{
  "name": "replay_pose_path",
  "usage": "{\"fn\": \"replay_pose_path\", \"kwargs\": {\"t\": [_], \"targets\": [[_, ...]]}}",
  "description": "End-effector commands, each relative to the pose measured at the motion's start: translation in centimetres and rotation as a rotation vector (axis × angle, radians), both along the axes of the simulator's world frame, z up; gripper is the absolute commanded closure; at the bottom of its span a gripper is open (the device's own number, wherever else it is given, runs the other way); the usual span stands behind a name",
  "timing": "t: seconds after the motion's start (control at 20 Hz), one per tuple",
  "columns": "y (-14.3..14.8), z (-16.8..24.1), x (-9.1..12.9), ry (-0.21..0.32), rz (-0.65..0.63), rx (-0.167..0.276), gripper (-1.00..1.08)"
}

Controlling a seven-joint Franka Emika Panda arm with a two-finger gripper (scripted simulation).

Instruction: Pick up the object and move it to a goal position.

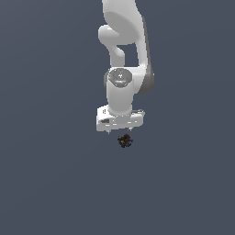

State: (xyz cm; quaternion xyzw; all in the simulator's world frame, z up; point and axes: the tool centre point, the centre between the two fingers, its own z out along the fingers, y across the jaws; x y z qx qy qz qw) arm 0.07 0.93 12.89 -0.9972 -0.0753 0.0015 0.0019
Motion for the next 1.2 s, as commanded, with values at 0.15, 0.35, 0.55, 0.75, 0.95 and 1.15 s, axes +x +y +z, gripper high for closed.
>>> {"fn": "replay_pose_path", "kwargs": {"t": [0.15,0.35,0.55,0.75,0.95,1.15], "targets": [[1.4,-2.2,-0.2,-0.001,0.163,-0.004,-0.92],[2.2,-3.5,-0.4,-0.002,0.258,-0.004,-0.92],[2.9,-4.3,-0.5,-0.003,0.324,-0.004,-0.92],[3.2,-4.8,-0.6,-0.004,0.361,-0.003,-0.92],[3.2,-4.9,-0.6,-0.003,0.363,-0.003,-0.92],[3.2,-5.5,-0.7,-0.003,0.364,-0.003,-0.92]]}}
